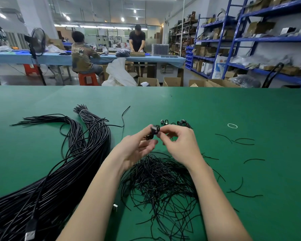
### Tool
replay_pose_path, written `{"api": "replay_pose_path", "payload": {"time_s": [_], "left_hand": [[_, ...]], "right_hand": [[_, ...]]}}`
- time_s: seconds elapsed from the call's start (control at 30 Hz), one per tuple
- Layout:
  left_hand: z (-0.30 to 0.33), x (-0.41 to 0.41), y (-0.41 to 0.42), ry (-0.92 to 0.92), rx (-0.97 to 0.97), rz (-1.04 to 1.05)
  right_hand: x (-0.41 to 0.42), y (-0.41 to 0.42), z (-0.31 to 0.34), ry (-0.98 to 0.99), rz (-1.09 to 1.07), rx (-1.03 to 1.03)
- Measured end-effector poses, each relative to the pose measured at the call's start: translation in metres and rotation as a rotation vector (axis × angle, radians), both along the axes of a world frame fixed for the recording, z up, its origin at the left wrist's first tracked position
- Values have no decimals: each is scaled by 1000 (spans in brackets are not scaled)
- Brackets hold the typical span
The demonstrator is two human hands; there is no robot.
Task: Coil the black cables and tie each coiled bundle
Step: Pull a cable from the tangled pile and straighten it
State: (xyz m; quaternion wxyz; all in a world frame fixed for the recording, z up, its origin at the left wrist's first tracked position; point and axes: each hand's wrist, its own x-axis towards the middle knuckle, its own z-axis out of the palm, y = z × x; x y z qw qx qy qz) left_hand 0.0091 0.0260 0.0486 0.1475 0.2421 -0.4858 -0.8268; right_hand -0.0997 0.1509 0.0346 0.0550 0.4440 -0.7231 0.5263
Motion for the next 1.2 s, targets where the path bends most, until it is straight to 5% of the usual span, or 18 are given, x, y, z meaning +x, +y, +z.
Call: {"api": "replay_pose_path", "payload": {"time_s": [0.2,0.37,0.5,0.57,0.8,1.2], "left_hand": [[-2,-7,2,-13,-575,58],[-2,-1,2,7,-675,-91],[-6,-3,6,32,-762,-6],[-7,-5,7,33,-751,25],[-19,-12,13,-32,-685,157],[-19,-12,6,-119,-681,148]], "right_hand": [[-1,2,3,-300,18,3],[-6,5,10,-534,81,-27],[-6,6,15,-1336,314,-125],[-4,5,14,-1552,411,-229],[5,-8,6,-838,-3,-54],[-35,-18,6,-741,-225,-81]]}}
